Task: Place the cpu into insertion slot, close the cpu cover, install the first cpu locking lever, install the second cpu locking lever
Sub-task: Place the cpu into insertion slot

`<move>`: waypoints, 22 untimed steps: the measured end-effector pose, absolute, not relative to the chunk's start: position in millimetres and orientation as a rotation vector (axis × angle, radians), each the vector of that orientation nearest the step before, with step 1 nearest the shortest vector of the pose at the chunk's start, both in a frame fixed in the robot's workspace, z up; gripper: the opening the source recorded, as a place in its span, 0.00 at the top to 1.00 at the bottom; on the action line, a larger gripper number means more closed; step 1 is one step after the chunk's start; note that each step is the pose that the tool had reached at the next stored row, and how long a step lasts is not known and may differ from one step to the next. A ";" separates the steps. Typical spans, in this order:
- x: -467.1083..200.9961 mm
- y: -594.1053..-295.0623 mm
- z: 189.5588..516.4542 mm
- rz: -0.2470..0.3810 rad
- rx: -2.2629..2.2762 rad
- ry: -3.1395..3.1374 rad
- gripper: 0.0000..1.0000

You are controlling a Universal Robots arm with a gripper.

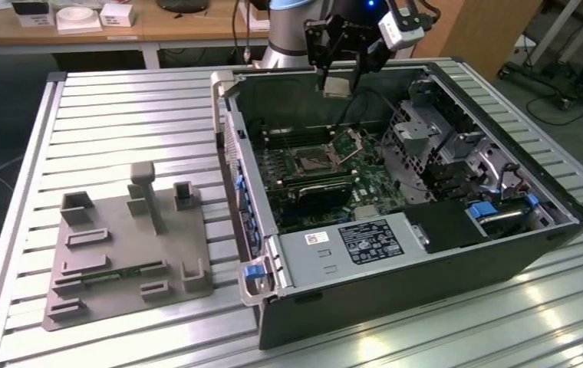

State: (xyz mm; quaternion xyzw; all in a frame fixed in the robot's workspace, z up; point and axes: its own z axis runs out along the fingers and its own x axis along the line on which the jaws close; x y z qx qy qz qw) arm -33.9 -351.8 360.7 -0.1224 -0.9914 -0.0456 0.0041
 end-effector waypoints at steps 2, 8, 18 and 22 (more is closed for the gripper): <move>-36.2 -351.8 360.6 -0.143 -0.403 -3.105 0.45; -37.3 -351.8 360.6 -0.143 -0.410 -3.104 0.45; -37.7 -351.8 360.7 -0.143 -0.430 -3.102 0.45; -38.5 -351.8 360.4 -0.143 -0.478 -3.096 0.45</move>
